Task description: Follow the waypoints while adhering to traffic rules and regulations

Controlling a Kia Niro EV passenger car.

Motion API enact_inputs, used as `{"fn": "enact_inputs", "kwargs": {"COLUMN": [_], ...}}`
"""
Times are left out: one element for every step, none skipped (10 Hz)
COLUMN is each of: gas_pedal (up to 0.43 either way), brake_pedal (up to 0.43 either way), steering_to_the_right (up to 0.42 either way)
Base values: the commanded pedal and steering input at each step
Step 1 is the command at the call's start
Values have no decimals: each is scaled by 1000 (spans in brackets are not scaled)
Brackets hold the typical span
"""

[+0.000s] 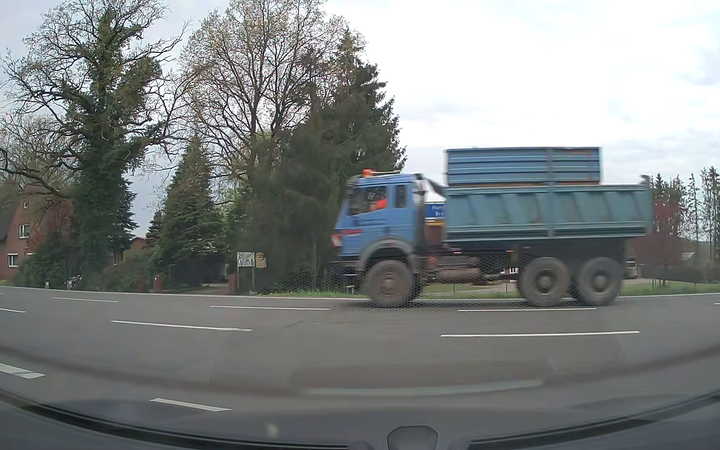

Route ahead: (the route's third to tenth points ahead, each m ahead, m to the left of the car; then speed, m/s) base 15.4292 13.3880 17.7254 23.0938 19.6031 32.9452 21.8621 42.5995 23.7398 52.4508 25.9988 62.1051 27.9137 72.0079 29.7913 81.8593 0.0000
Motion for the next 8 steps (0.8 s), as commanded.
{"fn": "enact_inputs", "kwargs": {"gas_pedal": [0,0,0,0,0,0,0,0], "brake_pedal": [165,165,165,165,165,165,165,165], "steering_to_the_right": [-16,-16,-16,-16,-16,-16,-16,-16]}}
